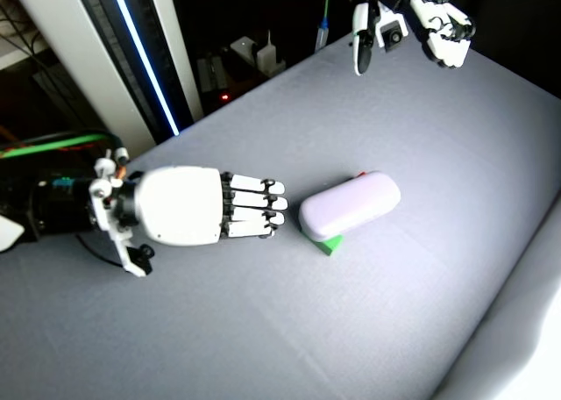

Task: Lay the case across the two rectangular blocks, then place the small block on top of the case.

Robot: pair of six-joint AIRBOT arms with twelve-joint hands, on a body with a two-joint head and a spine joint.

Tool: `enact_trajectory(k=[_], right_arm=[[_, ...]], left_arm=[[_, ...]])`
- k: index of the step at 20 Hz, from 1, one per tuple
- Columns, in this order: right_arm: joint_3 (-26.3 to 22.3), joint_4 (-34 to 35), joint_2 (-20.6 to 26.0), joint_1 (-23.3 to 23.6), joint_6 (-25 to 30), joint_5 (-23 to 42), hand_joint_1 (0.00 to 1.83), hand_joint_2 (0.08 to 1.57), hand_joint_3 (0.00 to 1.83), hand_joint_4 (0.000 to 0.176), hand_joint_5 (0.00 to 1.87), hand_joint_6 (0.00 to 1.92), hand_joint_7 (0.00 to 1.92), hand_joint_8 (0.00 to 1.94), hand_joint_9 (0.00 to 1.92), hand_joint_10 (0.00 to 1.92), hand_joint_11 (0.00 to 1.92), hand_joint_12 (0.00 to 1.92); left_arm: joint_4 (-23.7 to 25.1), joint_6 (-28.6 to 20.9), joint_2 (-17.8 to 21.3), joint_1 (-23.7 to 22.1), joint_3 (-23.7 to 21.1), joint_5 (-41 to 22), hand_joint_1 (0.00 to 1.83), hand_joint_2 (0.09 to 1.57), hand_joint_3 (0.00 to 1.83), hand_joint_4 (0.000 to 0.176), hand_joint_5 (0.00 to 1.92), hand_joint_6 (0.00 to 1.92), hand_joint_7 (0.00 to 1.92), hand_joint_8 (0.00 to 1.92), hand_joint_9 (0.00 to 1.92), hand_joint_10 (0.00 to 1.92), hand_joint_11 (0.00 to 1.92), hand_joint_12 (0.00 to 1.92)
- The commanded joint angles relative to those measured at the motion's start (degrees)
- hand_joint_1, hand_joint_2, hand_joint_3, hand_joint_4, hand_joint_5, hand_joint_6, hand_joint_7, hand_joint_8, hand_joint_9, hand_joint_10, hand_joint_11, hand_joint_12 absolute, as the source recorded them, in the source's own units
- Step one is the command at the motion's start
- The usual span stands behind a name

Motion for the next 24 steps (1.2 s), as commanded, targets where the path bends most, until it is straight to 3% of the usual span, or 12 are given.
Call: enact_trajectory(k=[1, 6, 9, 13, 14, 16, 17, 18, 19, 20, 21, 24], right_arm=[[0.38, 1.47, -0.39, 1.06, 0.51, 4.68, 1.0, 1.03, 0.0, 0.0, 0.43, 0.0, 0.43, 0.0, 0.54, 0.02, 0.12, 1.19], [2.39, -1.63, -3.03, 2.55, 1.53, 0.53, 1.03, 1.04, 0.0, 0.0, 0.48, 0.01, 0.47, 0.02, 0.58, 0.02, 0.15, 1.17], [3.4, -2.68, -4.19, 3.39, 1.53, -1.11, 1.17, 1.05, 0.0, 0.0, 0.65, 0.01, 0.65, 0.02, 0.69, 0.02, 0.25, 1.01], [3.73, -2.95, -4.48, 3.63, 1.53, -1.88, 1.22, 1.05, 0.0, 0.0, 0.82, 0.01, 0.85, 0.04, 0.85, 0.06, 0.34, 1.08], [3.75, -2.95, -4.51, 3.63, 1.53, -1.92, 1.31, 1.16, 0.0, 0.0, 0.84, 0.0, 0.86, 0.97, 0.88, 0.13, 0.36, 1.2], [3.83, -2.95, -4.68, 3.63, 1.53, -1.98, 1.33, 1.17, 0.0, 0.0, 0.87, 0.0, 0.84, 1.22, 0.74, 0.73, 0.45, 1.26], [3.85, -2.95, -4.74, 3.63, 1.53, -2.04, 1.33, 1.17, 0.0, 0.0, 0.87, 0.0, 0.84, 1.22, 0.74, 0.73, 0.45, 1.26], [3.86, -2.95, -4.75, 3.63, 1.53, -2.08, 1.25, 1.16, 0.04, 0.0, 0.83, 0.76, 0.87, 1.36, 0.74, 0.97, 0.54, 1.38], [3.86, -2.95, -4.75, 3.63, 1.53, -2.11, 1.23, 1.2, 0.02, 0.0, 0.78, 0.97, 0.85, 1.44, 0.72, 1.14, 0.56, 1.48], [3.84, -2.95, -4.75, 3.63, 1.53, -2.12, 1.23, 1.2, 0.0, 0.0, 0.79, 0.99, 0.87, 1.43, 0.79, 1.33, 0.69, 1.64], [3.84, -2.95, -4.75, 3.63, 1.55, -2.12, 1.23, 1.2, 0.0, 0.0, 0.79, 0.99, 0.87, 1.43, 0.79, 1.33, 0.69, 1.64], [3.84, -2.81, -4.74, 3.63, 1.64, -2.11, 1.23, 1.14, 0.0, 0.0, 0.86, 1.06, 1.01, 1.08, 0.87, 1.18, 0.78, 1.59]], left_arm=[[-0.3, -0.25, -0.22, 0.02, 0.07, -7.73, 0.95, 0.94, 0.0, 0.02, 0.23, 0.0, 0.32, 0.0, 0.34, 0.01, 0.0, 1.06], [-0.88, -0.96, -0.33, 1.17, -0.05, -8.83, 0.96, 0.94, 0.0, 0.024, 0.23, 0.0, 0.31, 0.0, 0.33, 0.01, 0.0, 1.01], [-1.08, -0.96, -0.45, 1.19, 0.0, -8.87, 0.95, 0.94, 0.0, 0.019, 0.24, 0.0, 0.32, 0.01, 0.35, 0.01, 0.0, 1.07], [-1.09, -1.04, -0.52, 1.22, -0.01, -9.0, 0.96, 0.94, 0.0, 0.03, 0.24, 0.0, 0.33, 0.0, 0.35, 0.0, 0.0, 1.07], [-1.1, -1.07, -0.55, 1.26, -0.02, -8.99, 0.98, 0.95, 0.0, 0.018, 0.24, 0.0, 0.32, 0.0, 0.34, 0.0, 0.0, 1.03], [-1.11, -1.19, -0.61, 1.31, -0.02, -9.0, 0.99, 0.94, 0.0, 0.018, 0.24, 0.0, 0.34, 0.01, 0.35, 0.0, 0.0, 1.02], [-1.11, -1.25, -0.65, 1.31, -0.02, -9.0, 0.99, 0.94, 0.0, 0.018, 0.24, 0.0, 0.34, 0.01, 0.35, 0.0, 0.0, 1.02], [-1.11, -1.32, -0.74, 1.31, -0.02, -9.02, 0.99, 0.94, 0.0, 0.019, 0.24, 0.0, 0.34, 0.01, 0.35, 0.0, 0.0, 1.02], [-1.12, -1.34, -0.78, 1.31, -0.02, -9.03, 0.98, 0.94, 0.0, 0.02, 0.24, 0.0, 0.35, 0.01, 0.36, 0.01, 0.0, 1.02], [-1.12, -1.42, -0.8, 1.32, -0.03, -9.04, 0.96, 0.94, 0.0, 0.023, 0.24, 0.0, 0.35, 0.01, 0.35, 0.0, 0.0, 1.0], [-1.12, -1.45, -0.8, 1.35, -0.03, -9.02, 0.96, 0.94, 0.0, 0.023, 0.24, 0.0, 0.35, 0.01, 0.35, 0.0, 0.0, 1.0], [-1.2, -1.59, -0.82, 1.47, -0.04, -9.04, 0.97, 0.93, 0.0, 0.0, 0.25, 0.0, 0.37, 0.0, 0.39, 0.01, 0.0, 1.07]])
